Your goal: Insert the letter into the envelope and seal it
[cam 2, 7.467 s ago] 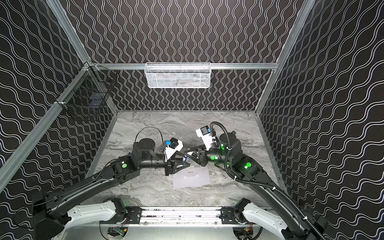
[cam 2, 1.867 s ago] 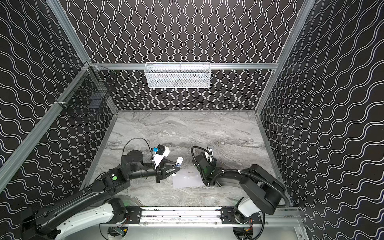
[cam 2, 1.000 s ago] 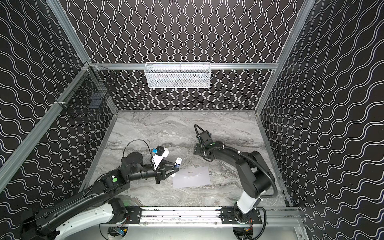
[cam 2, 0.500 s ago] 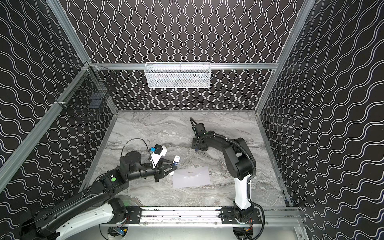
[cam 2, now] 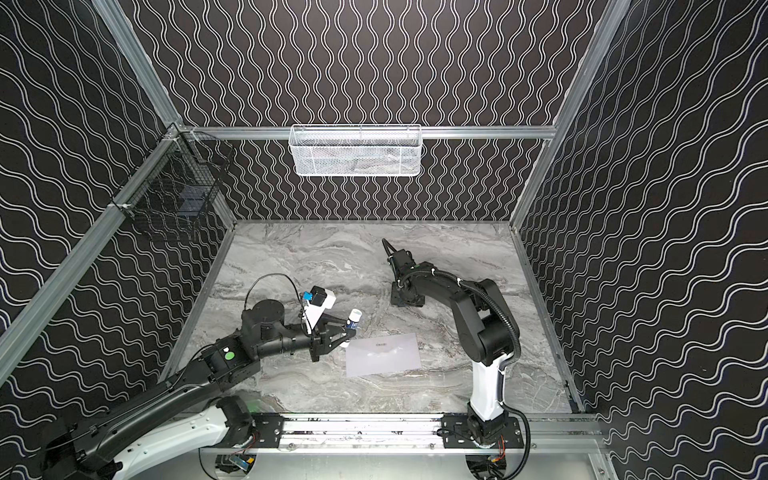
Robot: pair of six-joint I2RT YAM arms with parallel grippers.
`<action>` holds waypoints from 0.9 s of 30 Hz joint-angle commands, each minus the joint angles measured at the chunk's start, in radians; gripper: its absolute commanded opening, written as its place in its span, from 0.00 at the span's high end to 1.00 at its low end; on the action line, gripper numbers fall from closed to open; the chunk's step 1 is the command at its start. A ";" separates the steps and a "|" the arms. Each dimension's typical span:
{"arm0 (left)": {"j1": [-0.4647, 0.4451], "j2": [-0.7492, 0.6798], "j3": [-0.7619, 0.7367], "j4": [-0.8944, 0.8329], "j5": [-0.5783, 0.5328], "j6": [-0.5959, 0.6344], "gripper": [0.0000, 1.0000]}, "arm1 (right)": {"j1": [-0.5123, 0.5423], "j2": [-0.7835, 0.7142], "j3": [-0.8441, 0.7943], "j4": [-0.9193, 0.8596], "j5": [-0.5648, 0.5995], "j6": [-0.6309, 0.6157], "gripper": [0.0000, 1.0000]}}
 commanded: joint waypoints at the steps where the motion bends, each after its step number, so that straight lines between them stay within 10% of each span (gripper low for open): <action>1: 0.003 0.003 0.014 0.029 0.006 0.003 1.00 | -0.001 -0.026 -0.018 -0.040 0.017 -0.003 0.42; 12: 0.003 0.005 0.025 0.022 0.013 0.007 1.00 | -0.001 -0.119 -0.069 -0.106 -0.012 0.070 0.43; 20: 0.003 0.001 0.019 0.043 0.017 0.003 1.00 | -0.005 -0.163 -0.041 -0.121 -0.098 0.553 0.35; 27: 0.005 -0.004 0.010 0.055 0.028 0.000 1.00 | -0.043 -0.108 -0.019 -0.094 -0.127 0.615 0.38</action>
